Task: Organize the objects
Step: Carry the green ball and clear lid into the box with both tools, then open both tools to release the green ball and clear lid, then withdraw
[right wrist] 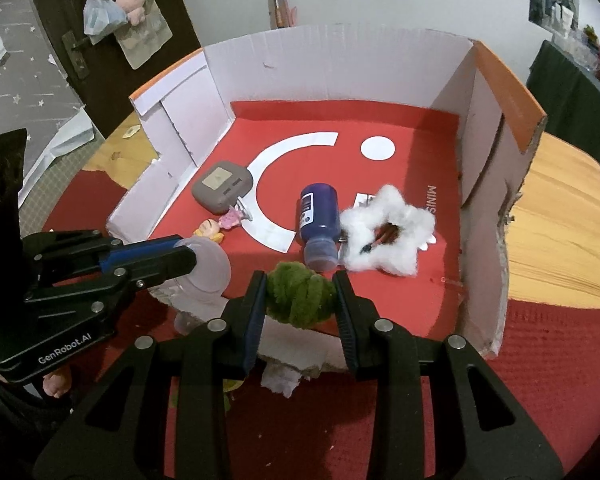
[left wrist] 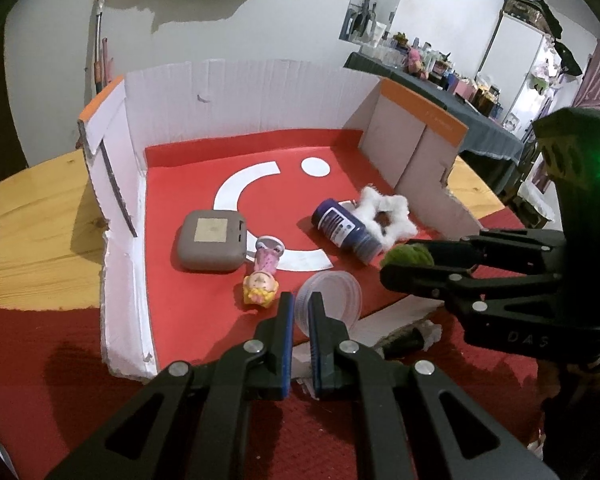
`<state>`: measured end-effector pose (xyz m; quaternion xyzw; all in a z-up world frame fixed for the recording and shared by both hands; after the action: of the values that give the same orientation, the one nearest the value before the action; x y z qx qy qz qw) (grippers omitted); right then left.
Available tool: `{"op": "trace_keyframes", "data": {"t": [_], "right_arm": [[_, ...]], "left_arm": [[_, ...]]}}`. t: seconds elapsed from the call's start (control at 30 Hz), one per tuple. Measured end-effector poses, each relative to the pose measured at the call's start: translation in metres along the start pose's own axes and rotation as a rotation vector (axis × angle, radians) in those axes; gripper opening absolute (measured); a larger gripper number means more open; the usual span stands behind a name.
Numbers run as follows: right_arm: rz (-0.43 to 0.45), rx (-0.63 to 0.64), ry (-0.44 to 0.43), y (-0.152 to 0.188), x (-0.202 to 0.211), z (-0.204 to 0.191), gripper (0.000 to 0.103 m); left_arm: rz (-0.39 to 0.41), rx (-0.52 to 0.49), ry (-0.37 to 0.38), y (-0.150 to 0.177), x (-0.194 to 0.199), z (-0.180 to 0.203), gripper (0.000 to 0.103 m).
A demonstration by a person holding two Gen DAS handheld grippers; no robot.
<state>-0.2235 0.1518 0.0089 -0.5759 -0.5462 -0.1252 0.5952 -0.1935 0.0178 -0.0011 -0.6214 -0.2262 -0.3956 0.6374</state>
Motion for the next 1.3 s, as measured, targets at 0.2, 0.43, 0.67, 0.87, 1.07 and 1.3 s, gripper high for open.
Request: {"op": "trace_keyframes", "data": {"t": [0.2, 0.43, 0.67, 0.87, 1.07, 1.3], "right_arm": [[-0.023, 0.005, -0.009, -0.001, -0.009, 0.001, 0.031], [-0.048, 0.006, -0.01, -0.003, -0.019, 0.004, 0.031], [-0.054, 0.005, 0.007, -0.004, -0.025, 0.01, 0.031], [-0.042, 0.002, 0.037, -0.007, -0.028, 0.017, 0.031], [-0.03, -0.008, 0.056, -0.01, -0.027, 0.025, 0.031], [-0.03, -0.004, 0.052, -0.01, -0.03, 0.025, 0.031]], "left_arm": [[-0.022, -0.012, -0.022, 0.0, -0.01, -0.002, 0.007], [-0.026, -0.014, -0.034, -0.004, -0.016, -0.005, 0.007], [-0.029, -0.02, -0.05, -0.008, -0.023, -0.006, 0.008], [-0.029, -0.023, -0.057, -0.011, -0.027, -0.008, 0.008], [-0.03, -0.033, -0.073, -0.013, -0.032, -0.007, 0.008], [-0.039, -0.032, -0.066, -0.012, -0.035, -0.007, 0.009]]}}
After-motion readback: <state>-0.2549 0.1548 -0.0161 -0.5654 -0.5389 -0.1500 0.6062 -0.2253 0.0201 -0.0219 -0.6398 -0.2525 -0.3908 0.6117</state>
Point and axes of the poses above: each gripper's, at about its wrist camera, not at the fingertips, and x roughly against the way its jaws point, z to its right, y to its underside, the point moved 7 cm from there along -x, roughly the way its jaws point, and after that the axes turned 5 degrees about -y, right-handed, at the moved point
